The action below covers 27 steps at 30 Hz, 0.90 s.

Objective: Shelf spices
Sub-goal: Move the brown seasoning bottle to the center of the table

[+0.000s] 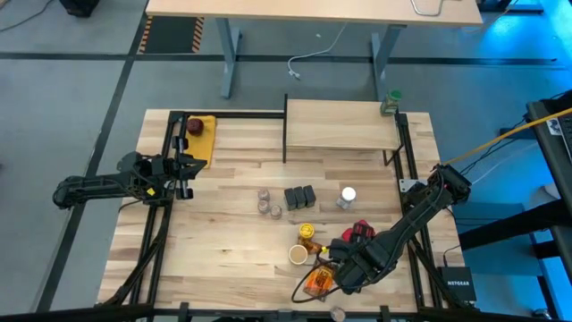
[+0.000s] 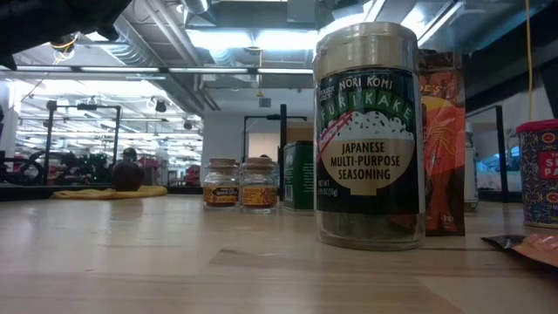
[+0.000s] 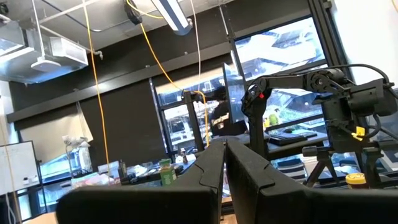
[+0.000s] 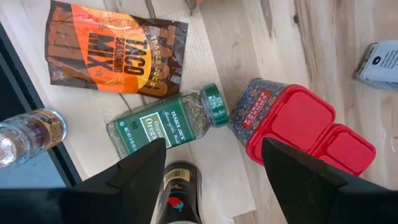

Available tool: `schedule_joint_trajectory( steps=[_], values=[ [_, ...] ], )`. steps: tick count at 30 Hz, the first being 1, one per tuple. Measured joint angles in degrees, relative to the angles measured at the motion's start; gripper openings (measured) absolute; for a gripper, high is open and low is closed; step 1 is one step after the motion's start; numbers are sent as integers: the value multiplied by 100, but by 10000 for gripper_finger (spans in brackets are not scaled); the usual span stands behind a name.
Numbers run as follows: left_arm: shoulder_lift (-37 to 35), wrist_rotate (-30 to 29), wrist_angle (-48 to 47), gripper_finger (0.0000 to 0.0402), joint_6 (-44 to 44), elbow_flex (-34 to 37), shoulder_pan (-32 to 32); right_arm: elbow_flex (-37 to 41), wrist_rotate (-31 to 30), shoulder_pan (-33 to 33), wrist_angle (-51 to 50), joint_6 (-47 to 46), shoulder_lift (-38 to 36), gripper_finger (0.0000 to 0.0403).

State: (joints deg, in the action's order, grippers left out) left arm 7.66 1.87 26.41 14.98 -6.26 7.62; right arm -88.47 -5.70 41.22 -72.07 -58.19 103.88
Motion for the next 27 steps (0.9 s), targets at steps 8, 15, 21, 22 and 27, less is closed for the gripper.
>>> schedule_joint_trajectory(
  steps=[8, 15, 21, 22, 27],
  values=[
    [-2, 0, 0, 10, 46, 0, -2, -2, -261, -1, 454, 17, 0, 271],
    [-2, 0, 0, 10, 44, 0, 0, -2, -701, 6, 767, 74, 0, 271],
    [-2, 0, 0, 10, 7, 0, -2, -2, -681, 1, 1494, -52, 0, 271],
    [-1, 0, 0, 10, 7, 0, -1, -2, -679, 1, 1643, -52, 0, 272],
    [0, 0, 0, 10, 2, 0, 0, -2, -567, -1, 2279, -56, 0, 305]
  ],
)
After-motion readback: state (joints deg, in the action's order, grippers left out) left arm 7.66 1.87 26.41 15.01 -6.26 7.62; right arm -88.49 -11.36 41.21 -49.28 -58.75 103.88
